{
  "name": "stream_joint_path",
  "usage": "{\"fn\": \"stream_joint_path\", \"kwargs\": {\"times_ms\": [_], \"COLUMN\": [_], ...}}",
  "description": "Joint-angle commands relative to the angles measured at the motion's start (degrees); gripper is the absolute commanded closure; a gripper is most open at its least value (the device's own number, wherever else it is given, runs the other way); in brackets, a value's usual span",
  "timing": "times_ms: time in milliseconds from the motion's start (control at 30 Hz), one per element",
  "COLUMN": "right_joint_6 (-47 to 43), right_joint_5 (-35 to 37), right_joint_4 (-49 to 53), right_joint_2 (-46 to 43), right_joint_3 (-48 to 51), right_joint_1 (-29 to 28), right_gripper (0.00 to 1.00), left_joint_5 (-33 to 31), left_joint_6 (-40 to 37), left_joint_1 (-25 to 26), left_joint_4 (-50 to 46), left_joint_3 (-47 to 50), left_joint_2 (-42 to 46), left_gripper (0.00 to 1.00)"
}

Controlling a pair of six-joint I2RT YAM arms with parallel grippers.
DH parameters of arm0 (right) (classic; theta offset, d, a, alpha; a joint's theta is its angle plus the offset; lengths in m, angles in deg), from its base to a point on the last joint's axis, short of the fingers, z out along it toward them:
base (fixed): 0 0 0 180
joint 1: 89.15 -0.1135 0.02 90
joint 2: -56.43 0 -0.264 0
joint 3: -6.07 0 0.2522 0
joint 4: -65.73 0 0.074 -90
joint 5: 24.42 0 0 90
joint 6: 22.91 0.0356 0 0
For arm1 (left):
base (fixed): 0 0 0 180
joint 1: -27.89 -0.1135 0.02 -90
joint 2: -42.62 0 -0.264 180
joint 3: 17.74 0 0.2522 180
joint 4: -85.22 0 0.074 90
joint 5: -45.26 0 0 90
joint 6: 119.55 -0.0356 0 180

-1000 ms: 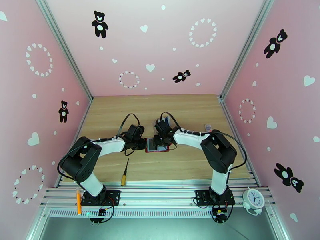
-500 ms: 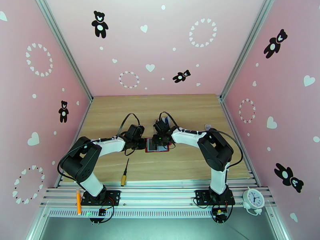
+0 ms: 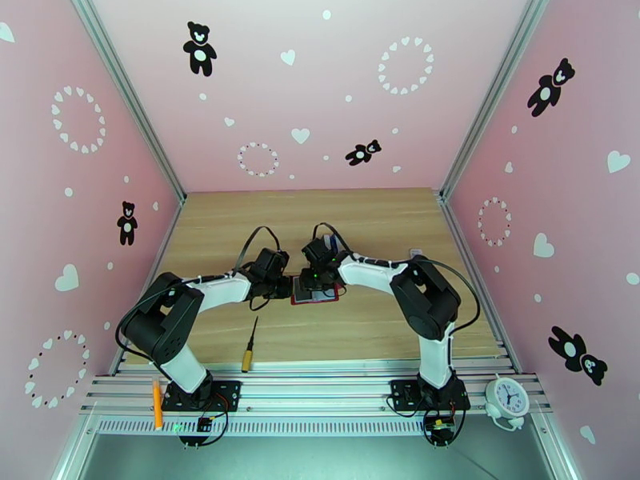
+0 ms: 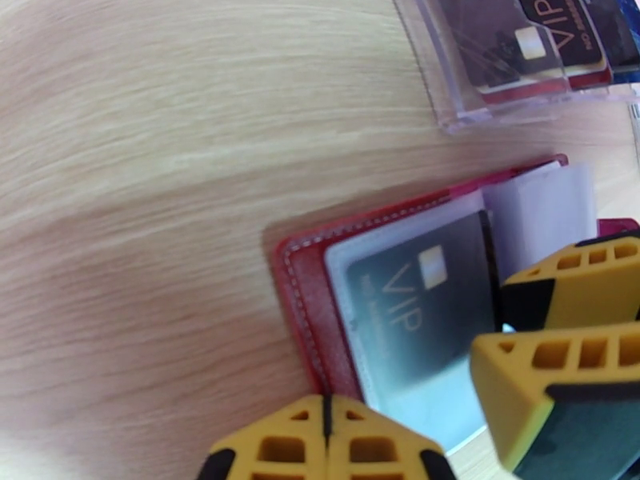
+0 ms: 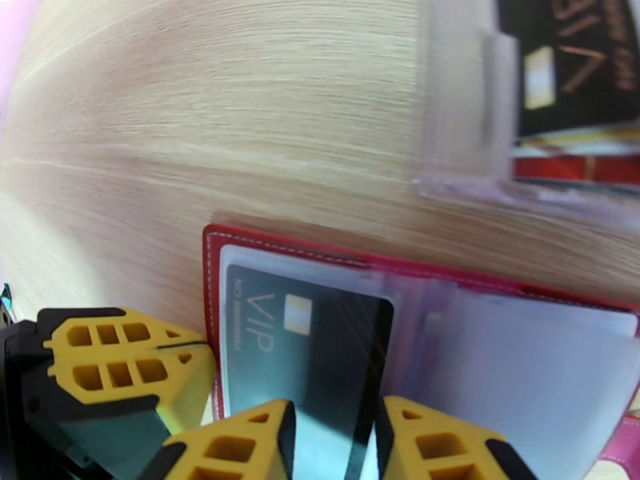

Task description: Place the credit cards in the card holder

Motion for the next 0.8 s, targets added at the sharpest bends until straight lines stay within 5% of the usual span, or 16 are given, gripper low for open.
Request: {"fn": "stream_joint_path", "kwargs": {"times_ms": [0,233,500,767], "right_joint_6": [-0.3,-0.5,-3.2,-7.3], "right_joint_5": [-1.2,0.7,4.7,4.6], "right_joint_4": [1.1,1.7,4.9,5.8], "right_joint_2": [1.4,-0.2,-8.5,-14.6], "right_joint_3": [-1.9,-1.5,0.1,5.5], "right_joint_1": [-1.3,-1.3,-0.2,4.5], "right_gripper": [0.68,0.68,0.66,0.64], "left_joint_5": [-1.5,-4.0,-6.1,-7.0], "left_joint_6": [0.0,-0.4,-0.3,-0.4], "left_joint_1": [-0.5,-0.7,-1.4,-1.9], "left_joint_4": [-1.8,-2.8,-2.6,0.1], "left_joint_3": [-0.3,-2.1,-1.4,1.8], "left_joint_2": [-2.5,-2.6,-0.3,4.7], "left_gripper": [0.93,0.93,0.76,0.73]}}
